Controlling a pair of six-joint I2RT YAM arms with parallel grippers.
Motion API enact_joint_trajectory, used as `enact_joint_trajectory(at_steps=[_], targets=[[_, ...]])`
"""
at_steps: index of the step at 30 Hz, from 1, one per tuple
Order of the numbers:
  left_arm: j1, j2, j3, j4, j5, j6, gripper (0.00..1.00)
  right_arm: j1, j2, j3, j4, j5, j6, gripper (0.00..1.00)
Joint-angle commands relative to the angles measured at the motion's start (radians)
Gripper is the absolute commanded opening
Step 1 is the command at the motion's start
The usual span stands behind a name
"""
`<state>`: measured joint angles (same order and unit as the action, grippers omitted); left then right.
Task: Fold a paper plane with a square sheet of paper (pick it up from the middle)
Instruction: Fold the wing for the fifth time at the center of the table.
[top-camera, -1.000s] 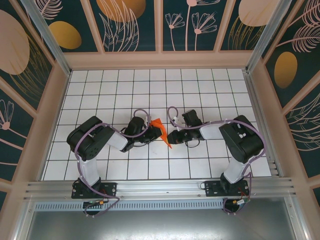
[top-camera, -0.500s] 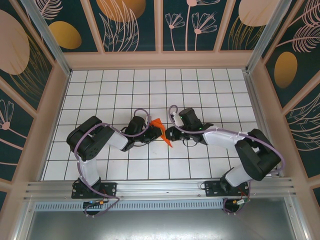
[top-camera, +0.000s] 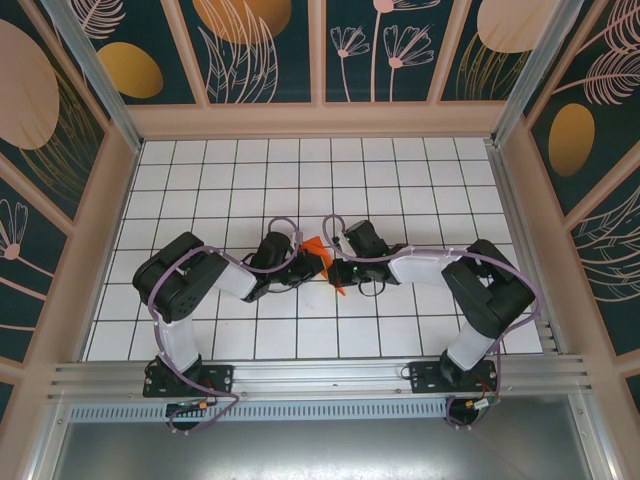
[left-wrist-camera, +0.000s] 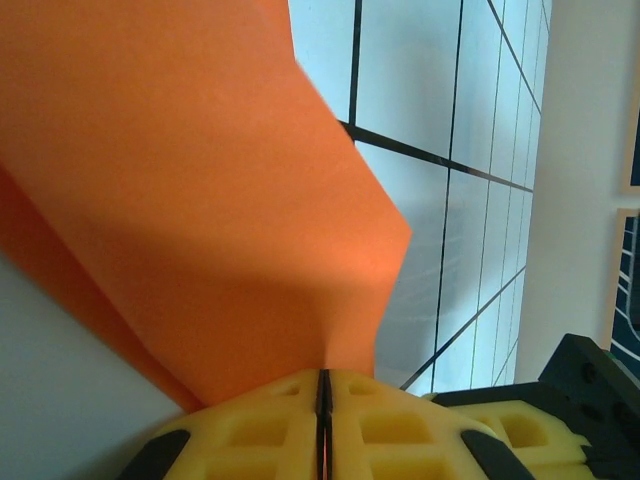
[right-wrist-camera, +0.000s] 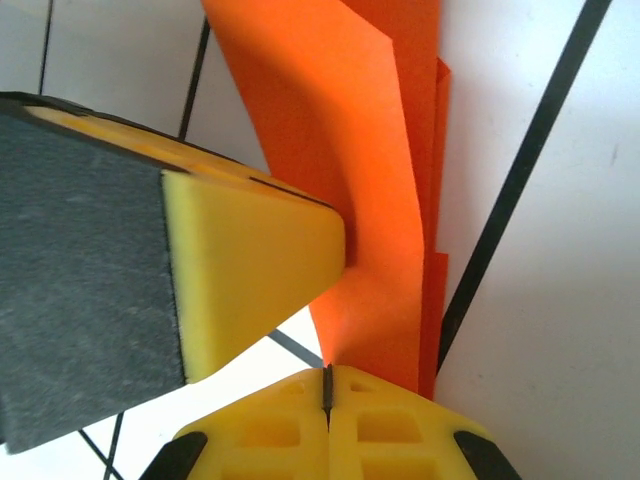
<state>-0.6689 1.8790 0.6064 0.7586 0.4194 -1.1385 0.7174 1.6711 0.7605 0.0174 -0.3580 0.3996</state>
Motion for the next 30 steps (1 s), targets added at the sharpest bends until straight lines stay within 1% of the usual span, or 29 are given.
enact_joint_trajectory(at_steps=[1, 10, 16, 30], targets=[[-0.004, 0.074, -0.007, -0.187, -0.148, 0.017, 0.13, 0.004, 0.022, 0.023, -0.046, 0.022, -0.003, 0.04], [-0.004, 0.077, -0.003, -0.221, -0.172, 0.025, 0.12, -0.001, 0.038, 0.01, -0.066, 0.012, -0.022, 0.04], [-0.004, 0.08, 0.007, -0.27, -0.198, 0.049, 0.09, -0.006, 0.054, 0.008, -0.091, 0.003, -0.036, 0.04], [-0.003, 0.095, 0.038, -0.397, -0.246, 0.112, 0.0, -0.018, 0.003, -0.001, -0.125, -0.022, -0.039, 0.03]])
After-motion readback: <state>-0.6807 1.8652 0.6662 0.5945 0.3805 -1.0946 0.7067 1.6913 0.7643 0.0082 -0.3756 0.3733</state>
